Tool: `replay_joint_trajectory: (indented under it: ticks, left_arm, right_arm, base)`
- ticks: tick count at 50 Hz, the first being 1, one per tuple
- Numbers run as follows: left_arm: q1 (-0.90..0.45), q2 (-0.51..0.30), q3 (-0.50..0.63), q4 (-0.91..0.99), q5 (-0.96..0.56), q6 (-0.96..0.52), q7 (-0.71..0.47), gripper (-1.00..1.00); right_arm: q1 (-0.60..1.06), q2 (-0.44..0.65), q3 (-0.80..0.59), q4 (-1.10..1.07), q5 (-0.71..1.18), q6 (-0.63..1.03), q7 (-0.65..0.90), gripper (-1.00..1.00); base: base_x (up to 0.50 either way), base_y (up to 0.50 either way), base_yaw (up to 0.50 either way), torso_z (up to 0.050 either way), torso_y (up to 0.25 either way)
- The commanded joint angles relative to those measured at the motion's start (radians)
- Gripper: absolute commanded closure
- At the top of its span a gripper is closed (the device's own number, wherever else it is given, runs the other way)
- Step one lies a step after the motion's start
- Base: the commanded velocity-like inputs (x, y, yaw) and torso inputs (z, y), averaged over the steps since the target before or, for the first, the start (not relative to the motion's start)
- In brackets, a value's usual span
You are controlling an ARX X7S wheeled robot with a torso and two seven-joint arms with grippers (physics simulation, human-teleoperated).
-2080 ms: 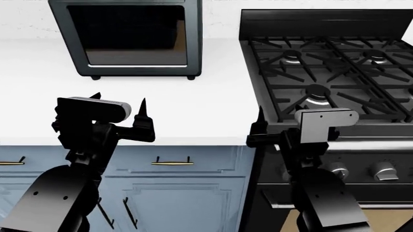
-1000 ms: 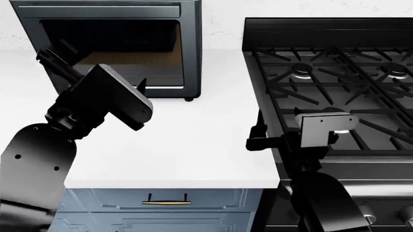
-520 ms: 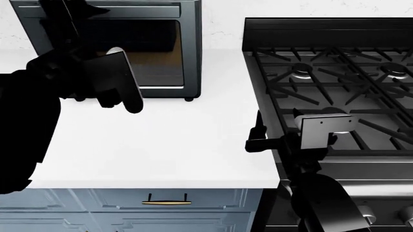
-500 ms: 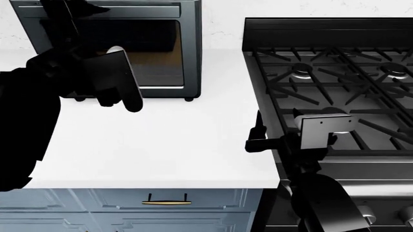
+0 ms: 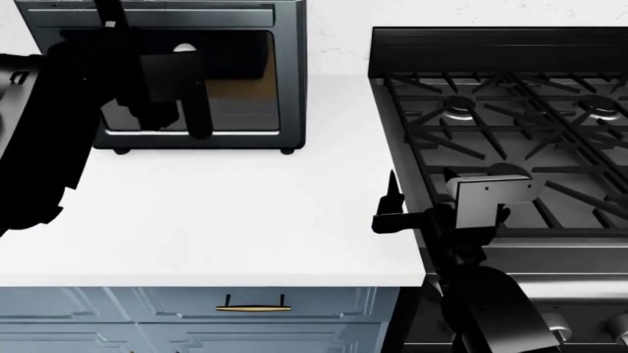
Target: Open the toaster oven door.
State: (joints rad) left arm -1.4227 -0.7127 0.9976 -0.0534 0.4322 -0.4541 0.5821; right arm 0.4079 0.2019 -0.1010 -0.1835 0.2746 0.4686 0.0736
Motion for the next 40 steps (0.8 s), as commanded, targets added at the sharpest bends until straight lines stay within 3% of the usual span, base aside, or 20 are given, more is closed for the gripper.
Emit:
replay_joint_trajectory:
  ticks: [1,40]
  left_arm:
    - [-0.059,0.055,0.054,-0.131,0.037,0.056,0.014,-1.00]
    - [-0.128,0.213,0.108,-0.457,0.041,0.190,-0.055,-1.00]
  right_arm:
    - [0.002,0.002,0.000,0.013,0.008,-0.009,0.003,-1.00]
    - [0.011,0.020,0.005,0.021,0.031,-0.013,0.023,-1.00]
  base:
    - [0.00,0.00,0.00,0.000,0.000]
    - [0.00,0.00,0.00,0.000,0.000]
